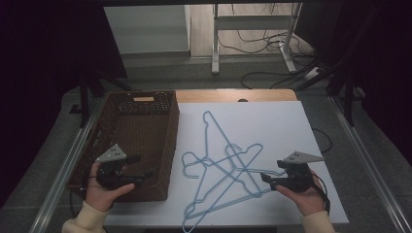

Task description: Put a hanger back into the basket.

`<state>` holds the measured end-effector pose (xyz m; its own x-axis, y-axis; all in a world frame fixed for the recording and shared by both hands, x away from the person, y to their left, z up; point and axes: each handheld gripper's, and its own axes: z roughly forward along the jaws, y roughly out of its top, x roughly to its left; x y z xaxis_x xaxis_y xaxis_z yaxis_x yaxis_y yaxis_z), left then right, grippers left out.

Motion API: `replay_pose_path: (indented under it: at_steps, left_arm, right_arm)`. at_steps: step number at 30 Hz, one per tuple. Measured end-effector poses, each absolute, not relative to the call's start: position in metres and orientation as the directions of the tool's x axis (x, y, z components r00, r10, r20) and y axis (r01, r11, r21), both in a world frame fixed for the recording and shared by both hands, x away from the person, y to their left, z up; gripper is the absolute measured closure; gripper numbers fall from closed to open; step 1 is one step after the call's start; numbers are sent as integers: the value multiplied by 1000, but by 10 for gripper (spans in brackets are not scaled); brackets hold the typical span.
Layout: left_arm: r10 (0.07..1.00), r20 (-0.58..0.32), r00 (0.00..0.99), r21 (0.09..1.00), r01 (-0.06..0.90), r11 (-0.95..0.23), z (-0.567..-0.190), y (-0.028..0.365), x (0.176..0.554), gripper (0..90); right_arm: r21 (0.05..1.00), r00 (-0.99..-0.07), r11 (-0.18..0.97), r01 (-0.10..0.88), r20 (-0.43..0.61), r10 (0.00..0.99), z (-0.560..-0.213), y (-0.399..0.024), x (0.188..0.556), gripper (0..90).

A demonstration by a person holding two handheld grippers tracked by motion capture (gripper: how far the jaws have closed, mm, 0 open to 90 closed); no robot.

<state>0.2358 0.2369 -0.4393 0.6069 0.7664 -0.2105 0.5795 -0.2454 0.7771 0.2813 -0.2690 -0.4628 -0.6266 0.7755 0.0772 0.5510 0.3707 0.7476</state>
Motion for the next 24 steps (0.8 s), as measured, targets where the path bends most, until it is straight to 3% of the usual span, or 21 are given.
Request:
replay_pose_path:
  at_steps: [24]
  left_arm:
    - [759, -207, 618, 778, 574, -255, -437, 233, 240, 213]
  right_arm:
    - [744, -595, 345, 572, 86, 799, -454, -252, 286, 241]
